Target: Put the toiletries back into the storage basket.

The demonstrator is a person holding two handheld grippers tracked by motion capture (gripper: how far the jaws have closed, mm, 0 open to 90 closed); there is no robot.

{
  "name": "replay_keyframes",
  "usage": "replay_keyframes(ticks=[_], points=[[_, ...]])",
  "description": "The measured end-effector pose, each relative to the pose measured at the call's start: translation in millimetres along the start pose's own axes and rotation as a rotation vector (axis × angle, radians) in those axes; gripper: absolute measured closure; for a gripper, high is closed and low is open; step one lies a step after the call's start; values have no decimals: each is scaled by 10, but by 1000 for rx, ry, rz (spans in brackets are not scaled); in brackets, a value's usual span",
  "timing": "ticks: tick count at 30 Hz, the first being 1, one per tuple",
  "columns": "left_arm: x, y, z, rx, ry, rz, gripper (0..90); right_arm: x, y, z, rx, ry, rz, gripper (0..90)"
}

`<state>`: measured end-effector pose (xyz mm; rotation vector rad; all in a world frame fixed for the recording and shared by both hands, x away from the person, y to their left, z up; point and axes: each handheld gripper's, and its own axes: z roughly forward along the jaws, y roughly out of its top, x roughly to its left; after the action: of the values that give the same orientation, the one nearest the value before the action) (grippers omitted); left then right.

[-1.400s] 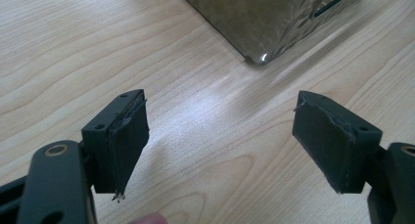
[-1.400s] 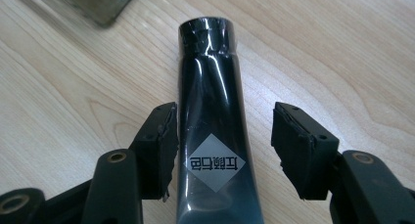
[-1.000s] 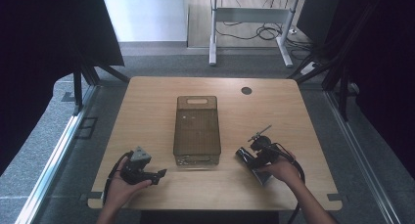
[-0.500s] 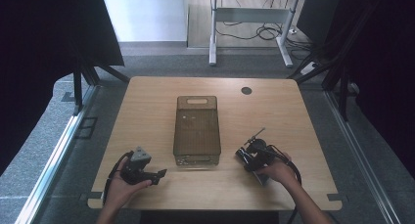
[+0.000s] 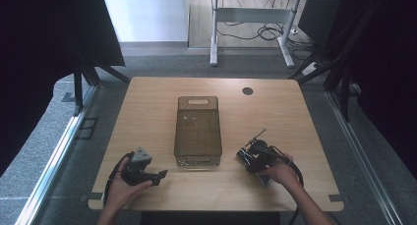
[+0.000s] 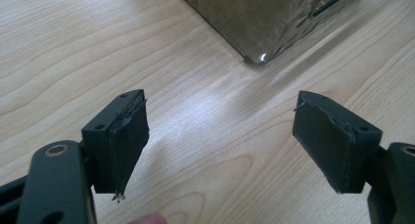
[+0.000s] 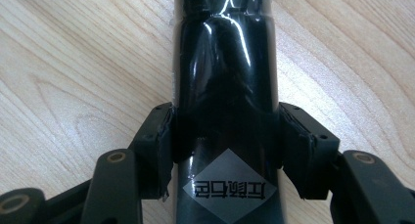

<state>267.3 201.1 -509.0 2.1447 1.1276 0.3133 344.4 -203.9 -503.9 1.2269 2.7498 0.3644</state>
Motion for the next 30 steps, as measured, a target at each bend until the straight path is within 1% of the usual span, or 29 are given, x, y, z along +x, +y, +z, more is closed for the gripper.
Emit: replay_keyframes(ticks=[4, 12, 14, 16, 20, 23, 24, 25, 26, 29, 30], points=[[8, -3, -8, -2, 3, -4, 216, -18, 19, -1, 12, 12, 0, 436], [0, -2, 5, 1, 2, -3, 216, -40, 12, -7, 9, 29, 7, 439], [5, -4, 7, 3, 1, -6, 216, -58, 15, -15, 17, 48, 12, 440], [8, -5, 5, 2, 3, -5, 216, -60, 18, -20, 19, 49, 14, 440], [16, -4, -11, -5, 2, -8, 216, -61, 48, -93, 13, 49, 7, 440], [18, -5, -14, -4, 3, -9, 216, -58, 83, -189, 0, 56, 1, 441], [18, -6, -9, -4, 3, -10, 216, -58, 83, -189, 0, 56, 1, 441], [16, -6, -2, -3, 3, -9, 216, -57, 100, -249, -8, 57, 2, 442], [13, -6, 4, 0, 2, -7, 216, -57, 100, -249, -8, 57, 2, 442], [-7, -1, 15, 3, -1, -1, 216, -65, 128, -337, -13, 70, 5, 442], [-7, -1, 15, 3, -1, -1, 216, -65, 128, -337, -13, 70, 5, 442]])
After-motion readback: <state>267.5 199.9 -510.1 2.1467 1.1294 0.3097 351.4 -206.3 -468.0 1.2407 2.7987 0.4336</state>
